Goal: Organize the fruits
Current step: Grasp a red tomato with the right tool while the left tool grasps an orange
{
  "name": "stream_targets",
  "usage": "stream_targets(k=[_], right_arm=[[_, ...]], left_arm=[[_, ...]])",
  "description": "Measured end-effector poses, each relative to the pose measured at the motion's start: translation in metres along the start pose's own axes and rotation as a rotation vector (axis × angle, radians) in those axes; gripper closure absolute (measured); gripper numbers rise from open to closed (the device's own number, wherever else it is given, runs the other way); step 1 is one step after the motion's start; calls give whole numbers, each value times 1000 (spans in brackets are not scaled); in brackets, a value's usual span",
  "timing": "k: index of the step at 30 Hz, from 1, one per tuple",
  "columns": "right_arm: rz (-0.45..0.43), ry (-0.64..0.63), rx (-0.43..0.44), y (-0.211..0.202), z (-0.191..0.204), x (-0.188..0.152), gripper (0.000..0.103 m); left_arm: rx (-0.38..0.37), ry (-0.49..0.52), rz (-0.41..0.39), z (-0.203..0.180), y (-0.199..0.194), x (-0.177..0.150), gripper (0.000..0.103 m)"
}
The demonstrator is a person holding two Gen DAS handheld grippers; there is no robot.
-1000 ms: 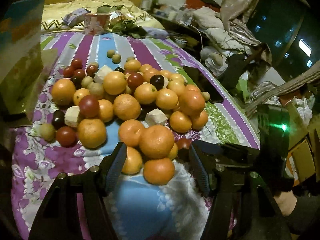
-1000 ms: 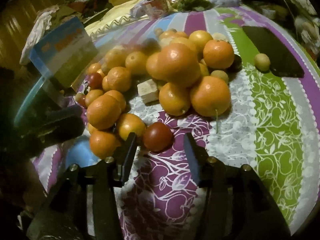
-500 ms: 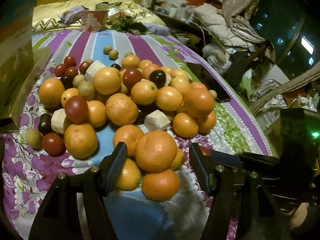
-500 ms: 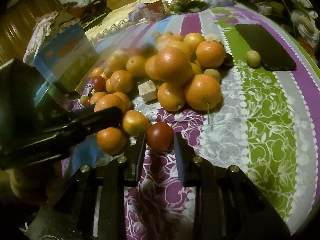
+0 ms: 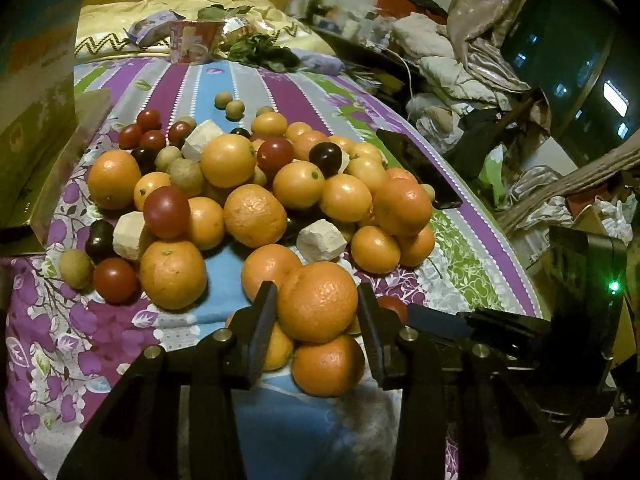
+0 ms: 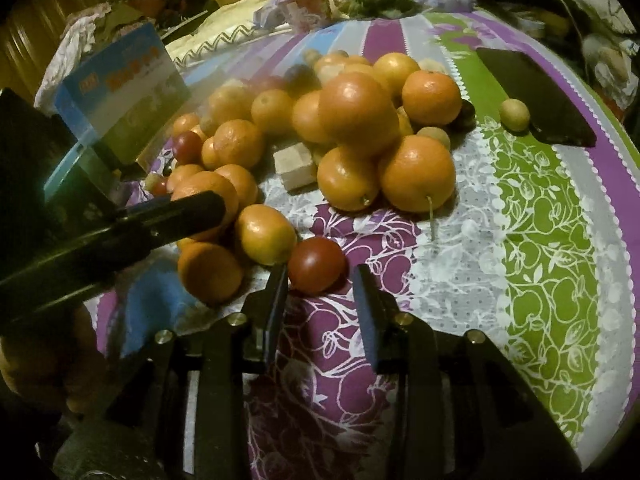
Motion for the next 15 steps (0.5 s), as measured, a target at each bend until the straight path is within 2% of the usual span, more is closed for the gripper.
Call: stream_targets(k=[2, 3, 9, 15], right_arm=[[3, 1, -3, 1, 0, 1, 70], [6, -1, -5, 1, 1, 1, 76], [-49, -3, -43, -15, 8, 7, 76], [-150, -18, -77, -58, 32, 36, 76]], left_arm=[[2, 1, 1, -1, -1, 0, 61], [3, 1, 3, -1, -2, -1, 62], [53, -10, -13, 3, -21, 5, 62], [163, -22, -97, 15, -80, 28, 62]])
Point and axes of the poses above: each gripper's, at about its wrist camera, not at the fingertips, and y roughly the way its jaws point, z to its left, x to its top, the point moved 5 cm from there along y, roughly the way its jaws point, and after that the axes turned 10 degrees about y, right-handed, at the moved point
